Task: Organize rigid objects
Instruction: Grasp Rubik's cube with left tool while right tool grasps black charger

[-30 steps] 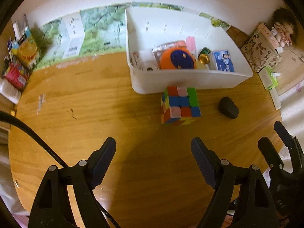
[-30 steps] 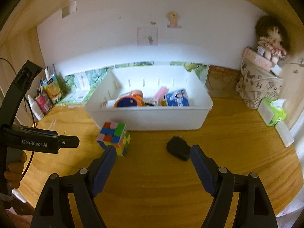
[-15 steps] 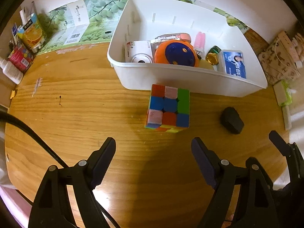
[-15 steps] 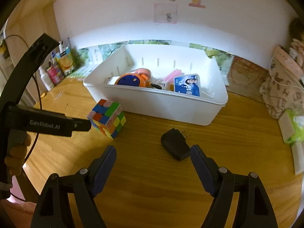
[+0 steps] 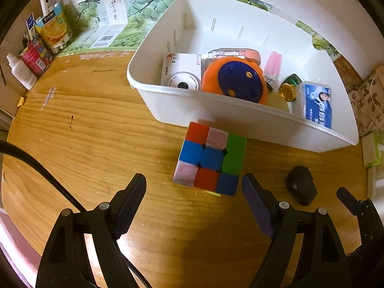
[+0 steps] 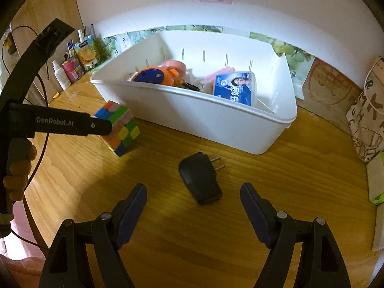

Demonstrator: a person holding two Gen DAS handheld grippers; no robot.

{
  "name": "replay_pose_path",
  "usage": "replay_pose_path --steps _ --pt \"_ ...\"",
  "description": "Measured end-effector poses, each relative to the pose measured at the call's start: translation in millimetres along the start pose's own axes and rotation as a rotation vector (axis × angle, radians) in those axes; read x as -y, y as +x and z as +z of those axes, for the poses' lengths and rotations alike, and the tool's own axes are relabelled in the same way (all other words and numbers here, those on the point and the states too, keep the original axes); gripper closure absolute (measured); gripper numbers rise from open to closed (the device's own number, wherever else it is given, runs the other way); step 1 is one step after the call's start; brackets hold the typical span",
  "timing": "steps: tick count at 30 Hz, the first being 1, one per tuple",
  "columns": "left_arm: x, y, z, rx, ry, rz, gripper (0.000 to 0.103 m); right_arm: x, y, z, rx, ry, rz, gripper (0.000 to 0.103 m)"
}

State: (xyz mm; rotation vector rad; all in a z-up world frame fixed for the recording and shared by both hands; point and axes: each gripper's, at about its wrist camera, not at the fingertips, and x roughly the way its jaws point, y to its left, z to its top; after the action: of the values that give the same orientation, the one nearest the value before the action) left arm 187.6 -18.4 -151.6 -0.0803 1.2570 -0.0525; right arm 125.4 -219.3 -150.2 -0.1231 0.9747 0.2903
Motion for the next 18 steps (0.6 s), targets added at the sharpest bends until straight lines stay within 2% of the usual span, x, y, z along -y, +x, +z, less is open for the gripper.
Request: replay_pose_path --steps 9,18 --pt "5.7 15.4 11.4 0.003 -0.027 0.026 0.019 19.8 28.3 2.2 -0.077 0.054 0.024 0.022" --pt "16.1 22.8 17.9 0.040 0.013 0.071 0.019 29.7 50.4 3.1 -0.130 0.080 0.011 0.022"
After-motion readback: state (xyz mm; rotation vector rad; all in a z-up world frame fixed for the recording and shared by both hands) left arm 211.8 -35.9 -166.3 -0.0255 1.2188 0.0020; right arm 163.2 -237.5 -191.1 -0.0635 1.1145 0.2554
